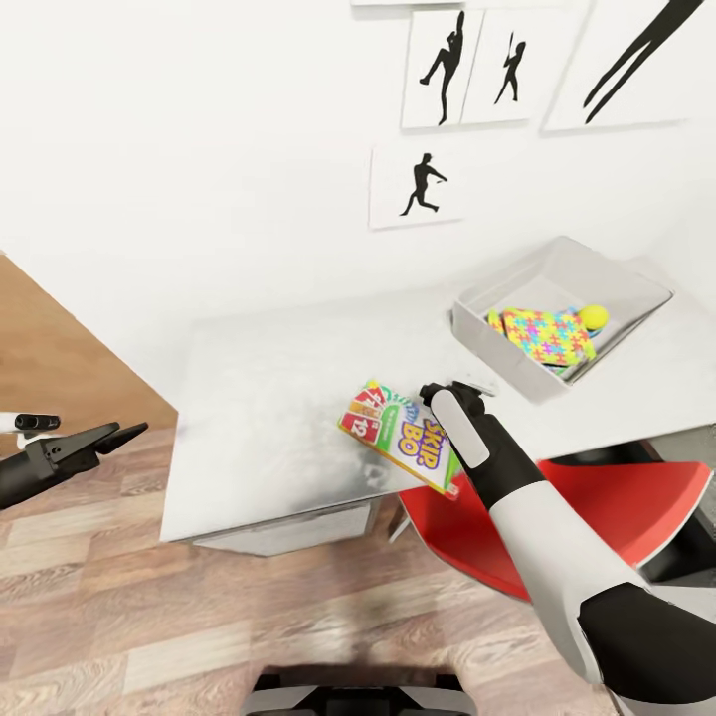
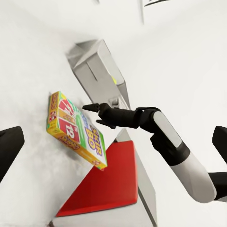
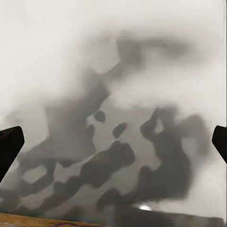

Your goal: Put all the toys in the child's room - the three board games (two on the bed and one on the table), the two jigsaw puzzles on the table, and the tennis ball on the table - inside the toy box on the table in the child's room.

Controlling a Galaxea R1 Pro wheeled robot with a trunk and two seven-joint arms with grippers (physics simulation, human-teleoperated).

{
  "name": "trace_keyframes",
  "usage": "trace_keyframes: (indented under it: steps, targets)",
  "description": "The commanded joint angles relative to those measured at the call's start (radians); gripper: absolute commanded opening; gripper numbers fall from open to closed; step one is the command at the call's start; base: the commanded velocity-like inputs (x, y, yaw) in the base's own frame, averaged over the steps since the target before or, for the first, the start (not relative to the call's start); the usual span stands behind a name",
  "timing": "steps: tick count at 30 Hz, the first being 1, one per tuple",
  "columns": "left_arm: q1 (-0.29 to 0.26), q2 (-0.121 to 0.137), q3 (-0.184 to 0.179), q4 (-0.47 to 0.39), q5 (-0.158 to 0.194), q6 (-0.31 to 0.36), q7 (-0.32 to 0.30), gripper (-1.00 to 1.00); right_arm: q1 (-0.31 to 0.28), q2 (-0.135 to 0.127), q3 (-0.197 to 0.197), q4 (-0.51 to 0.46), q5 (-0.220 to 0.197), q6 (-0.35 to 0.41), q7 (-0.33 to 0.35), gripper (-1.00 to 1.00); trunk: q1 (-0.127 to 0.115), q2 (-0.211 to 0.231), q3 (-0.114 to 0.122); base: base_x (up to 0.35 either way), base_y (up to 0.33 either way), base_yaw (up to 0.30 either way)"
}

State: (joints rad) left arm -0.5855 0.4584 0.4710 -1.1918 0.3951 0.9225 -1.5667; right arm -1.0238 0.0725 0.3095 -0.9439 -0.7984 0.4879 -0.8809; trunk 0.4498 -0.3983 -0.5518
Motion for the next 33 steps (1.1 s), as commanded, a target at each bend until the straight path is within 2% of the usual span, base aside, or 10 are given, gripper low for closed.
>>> trace_keyframes:
  steps: [1,14,33]
  targets:
    - [-0.001,0.0,0.0,0.0,-0.001,0.011,-0.004,1.0,-0.001,0.0,0.002,-0.001,-0.005,0.004,-0.007,1.0,0.0,-0.002,-0.001,-0.165,0.061,0.0]
    - [-0.001,0.0,0.0,0.0,-0.001,0.012,-0.004,1.0,-0.001,0.001,0.002,-0.001,-0.005,0.004,-0.007,1.0,0.0,-0.002,-0.001,-0.068,0.183,0.0]
    - [-0.001,0.0,0.0,0.0,-0.001,0.012,-0.004,1.0,-0.001,0.0,0.002,-0.001,-0.006,0.004,-0.007,1.0,0.0,-0.002,-0.001,-0.02,0.022,0.0]
